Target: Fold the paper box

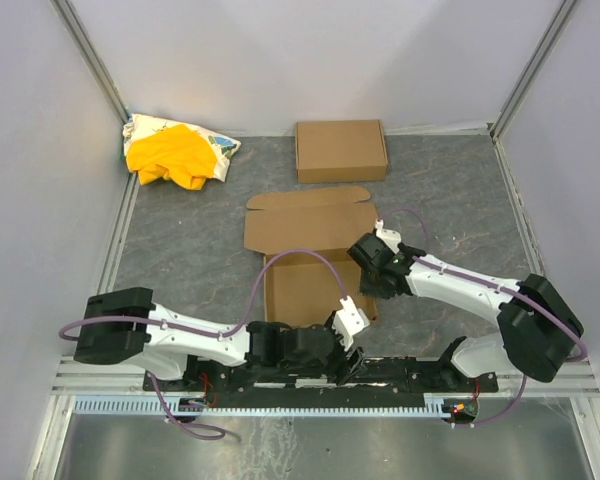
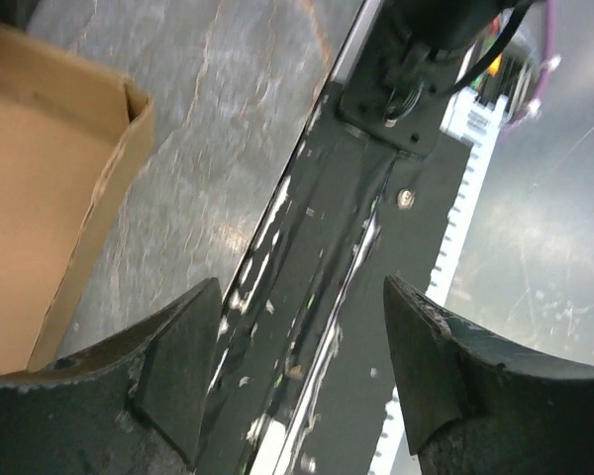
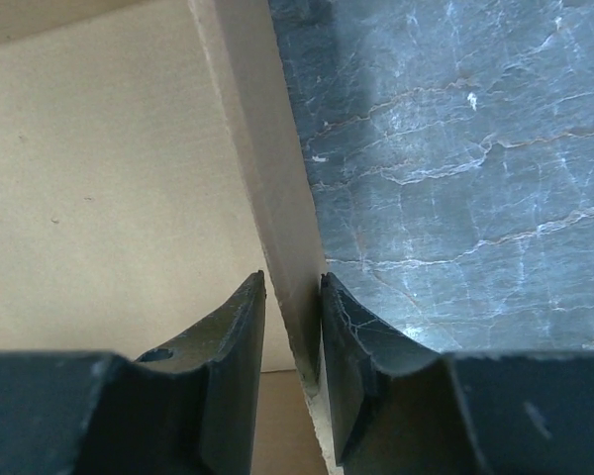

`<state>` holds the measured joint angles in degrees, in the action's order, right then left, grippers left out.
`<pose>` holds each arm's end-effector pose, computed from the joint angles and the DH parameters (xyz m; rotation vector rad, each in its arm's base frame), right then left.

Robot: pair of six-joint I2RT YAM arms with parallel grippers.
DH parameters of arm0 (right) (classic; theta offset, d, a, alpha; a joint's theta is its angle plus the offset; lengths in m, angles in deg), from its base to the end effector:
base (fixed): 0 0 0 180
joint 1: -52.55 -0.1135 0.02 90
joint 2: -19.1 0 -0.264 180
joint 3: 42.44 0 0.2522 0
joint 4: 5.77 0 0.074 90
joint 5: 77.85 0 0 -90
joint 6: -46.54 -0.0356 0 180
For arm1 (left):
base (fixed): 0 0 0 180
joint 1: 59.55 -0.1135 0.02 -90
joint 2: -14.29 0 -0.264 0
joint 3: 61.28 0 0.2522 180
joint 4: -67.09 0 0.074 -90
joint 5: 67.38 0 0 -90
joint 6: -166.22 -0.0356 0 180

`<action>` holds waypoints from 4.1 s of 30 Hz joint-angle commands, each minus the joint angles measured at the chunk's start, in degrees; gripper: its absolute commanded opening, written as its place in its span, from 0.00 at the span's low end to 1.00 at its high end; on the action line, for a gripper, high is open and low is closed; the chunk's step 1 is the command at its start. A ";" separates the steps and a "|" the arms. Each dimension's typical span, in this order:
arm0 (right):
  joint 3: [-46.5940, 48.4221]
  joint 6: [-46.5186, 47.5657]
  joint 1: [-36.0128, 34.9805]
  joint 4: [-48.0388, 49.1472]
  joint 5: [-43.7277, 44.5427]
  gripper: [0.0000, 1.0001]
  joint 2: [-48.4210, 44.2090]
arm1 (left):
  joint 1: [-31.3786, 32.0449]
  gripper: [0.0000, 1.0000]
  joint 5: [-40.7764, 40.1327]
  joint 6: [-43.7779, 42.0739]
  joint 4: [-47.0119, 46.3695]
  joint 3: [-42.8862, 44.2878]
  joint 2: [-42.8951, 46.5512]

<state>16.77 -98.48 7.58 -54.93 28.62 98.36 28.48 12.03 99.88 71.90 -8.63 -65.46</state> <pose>0.1812 0.1668 0.1853 0.3066 2.6718 0.1276 0.0165 -0.2897 0.2008 1.1092 1.9815 -0.9242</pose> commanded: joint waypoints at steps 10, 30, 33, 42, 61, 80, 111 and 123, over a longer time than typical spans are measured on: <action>-4.34 -2.59 0.15 4.64 -4.33 0.32 -4.84 | 2.46 0.76 -12.72 -4.22 -32.79 -5.61 -10.13; -6.32 -1.72 0.06 4.57 -4.92 0.25 -4.41 | 1.62 0.89 -34.51 -6.66 -28.32 2.76 -19.51; -6.46 -1.26 0.06 4.50 -4.75 0.24 -4.15 | 1.64 0.88 -33.51 -6.87 -27.54 3.29 -19.40; 0.72 2.58 0.06 -3.65 -1.02 0.43 -4.99 | 3.44 0.86 -29.50 -0.85 -3.60 6.58 -1.77; 43.74 22.72 16.06 -22.97 -2.35 0.66 1.58 | -48.06 0.90 -12.01 -2.30 40.00 40.67 6.66; 47.40 30.89 37.56 -15.08 -29.29 0.71 28.92 | -79.01 0.85 18.55 -1.90 32.87 36.96 -20.00; 43.62 30.24 37.90 -8.42 -37.39 0.34 36.60 | -73.89 0.76 19.64 -4.56 32.08 44.43 -32.66; 43.43 30.03 36.04 -9.12 -37.07 0.13 33.67 | -71.99 0.65 20.33 -5.27 33.25 43.85 -30.62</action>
<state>60.18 -69.09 45.13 -63.30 -9.57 135.04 -44.94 30.71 97.74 105.67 33.95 -97.85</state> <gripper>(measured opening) 0.211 0.675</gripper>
